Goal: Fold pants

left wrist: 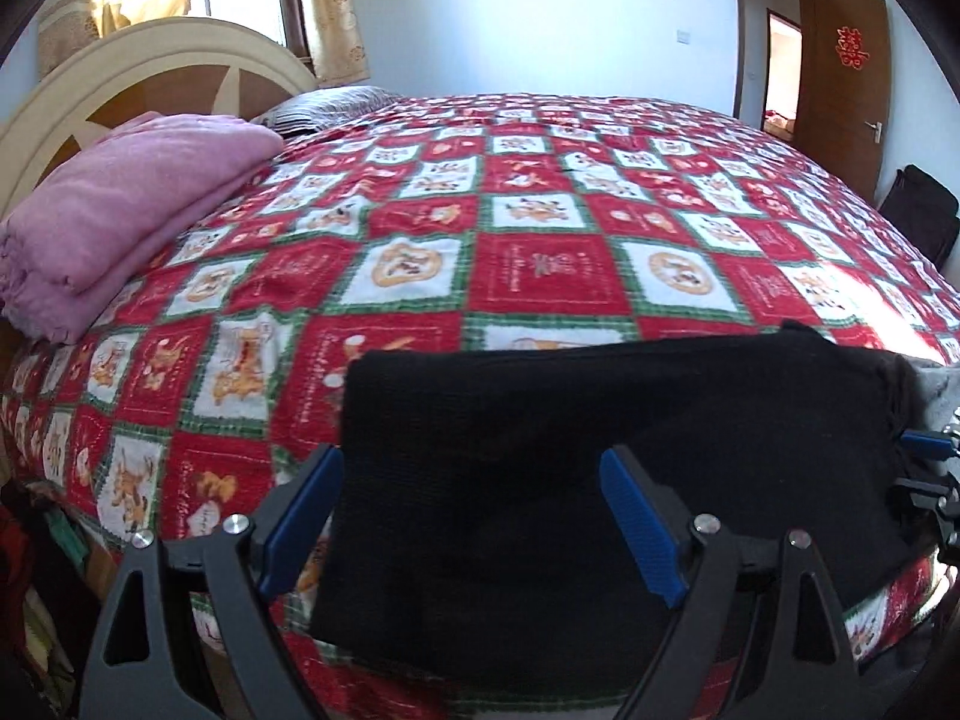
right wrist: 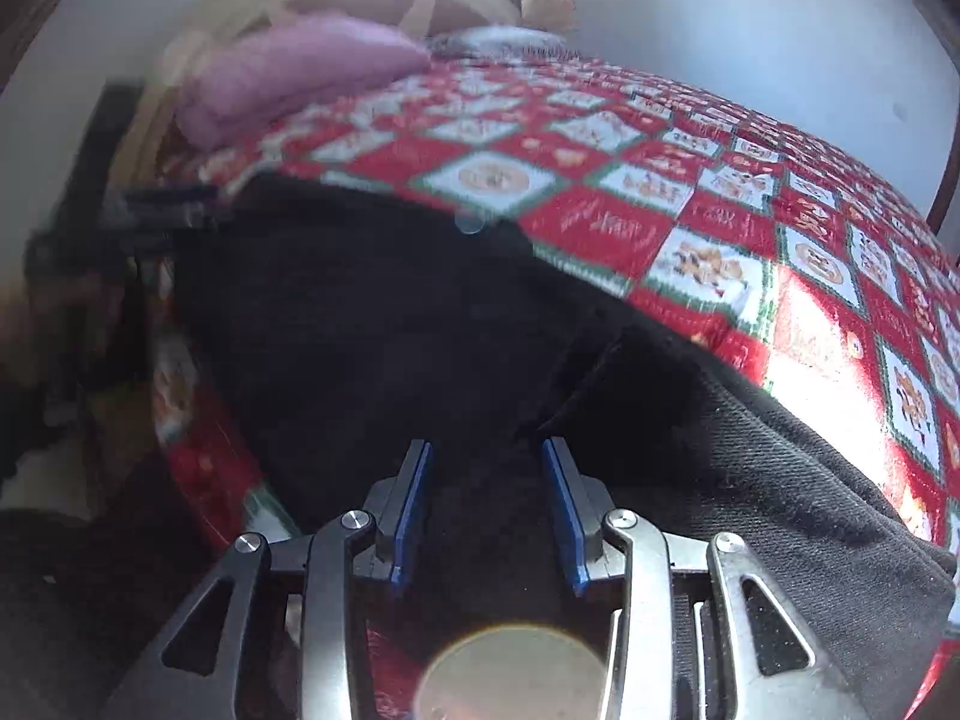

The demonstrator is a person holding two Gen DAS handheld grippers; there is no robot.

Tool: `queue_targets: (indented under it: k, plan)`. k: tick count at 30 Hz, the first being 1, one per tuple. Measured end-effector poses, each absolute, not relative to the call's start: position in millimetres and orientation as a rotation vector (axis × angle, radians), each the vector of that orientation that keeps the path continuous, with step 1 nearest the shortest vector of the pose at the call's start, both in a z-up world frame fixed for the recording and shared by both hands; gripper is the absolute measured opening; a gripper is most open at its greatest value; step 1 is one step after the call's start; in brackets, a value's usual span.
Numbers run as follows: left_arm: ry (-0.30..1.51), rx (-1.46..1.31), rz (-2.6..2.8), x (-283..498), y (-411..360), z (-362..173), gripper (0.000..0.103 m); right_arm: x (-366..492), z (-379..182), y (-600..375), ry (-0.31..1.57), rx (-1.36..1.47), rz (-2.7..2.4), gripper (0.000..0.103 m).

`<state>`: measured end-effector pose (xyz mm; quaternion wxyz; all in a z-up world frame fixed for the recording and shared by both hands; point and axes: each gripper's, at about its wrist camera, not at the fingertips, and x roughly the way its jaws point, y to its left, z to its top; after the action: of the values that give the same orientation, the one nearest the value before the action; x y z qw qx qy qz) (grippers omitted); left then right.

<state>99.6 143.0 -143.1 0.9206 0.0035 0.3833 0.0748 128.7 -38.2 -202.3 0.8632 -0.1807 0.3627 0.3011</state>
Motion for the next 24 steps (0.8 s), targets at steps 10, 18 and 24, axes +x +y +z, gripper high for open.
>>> queue_targets:
  k: [10,18,24]
  plan:
    - [0.795,-0.087,0.119,100,177,-167,0.09,103,-170,-45,0.601,-0.292,0.682,0.044]
    - [0.743,-0.304,0.011,93,214,-175,0.088,118,-169,-53,0.631,-0.213,0.623,0.044]
    - [0.717,-0.284,-0.007,90,201,-167,0.061,119,-172,-60,0.639,-0.203,0.574,0.045]
